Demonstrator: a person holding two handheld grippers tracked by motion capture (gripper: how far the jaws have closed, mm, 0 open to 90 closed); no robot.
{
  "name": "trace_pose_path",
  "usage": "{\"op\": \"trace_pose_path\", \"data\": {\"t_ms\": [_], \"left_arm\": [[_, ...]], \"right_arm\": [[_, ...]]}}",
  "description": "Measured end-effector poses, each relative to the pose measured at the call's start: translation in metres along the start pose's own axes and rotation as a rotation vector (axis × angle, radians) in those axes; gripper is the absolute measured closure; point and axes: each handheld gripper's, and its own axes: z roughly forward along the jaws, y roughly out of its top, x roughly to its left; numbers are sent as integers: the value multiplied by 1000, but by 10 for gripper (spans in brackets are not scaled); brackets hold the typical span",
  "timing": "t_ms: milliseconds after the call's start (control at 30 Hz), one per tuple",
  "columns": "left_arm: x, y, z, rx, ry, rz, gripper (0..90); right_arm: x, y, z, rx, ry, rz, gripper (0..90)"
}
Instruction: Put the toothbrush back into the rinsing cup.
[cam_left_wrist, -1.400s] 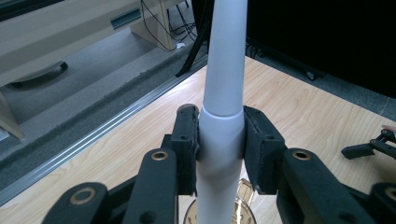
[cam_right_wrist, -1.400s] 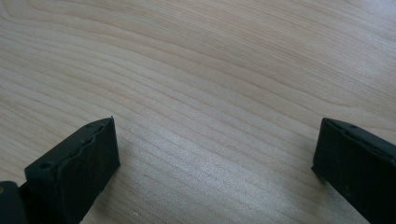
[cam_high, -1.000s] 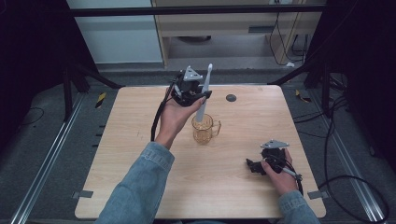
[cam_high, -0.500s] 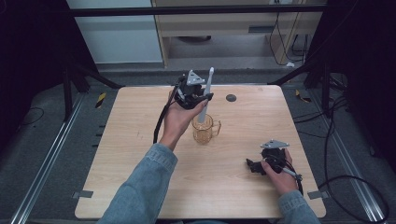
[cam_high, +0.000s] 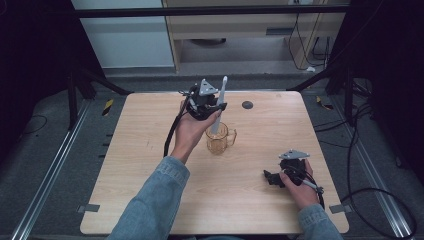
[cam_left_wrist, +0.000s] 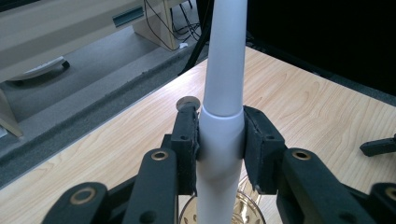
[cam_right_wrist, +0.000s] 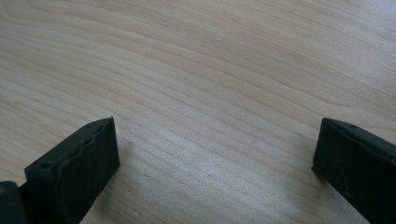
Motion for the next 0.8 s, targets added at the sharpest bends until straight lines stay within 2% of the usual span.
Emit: {"op": "trace_pose_path", "data": {"t_ms": [367,800], "left_arm": [[-4,-3,3,-4,-6,4,676],[-7,-15,10,-1,-12,1,675]], "right_arm": [[0,0,0,0,0,0,4],[0,0,0,-1,2,2,4]]}}
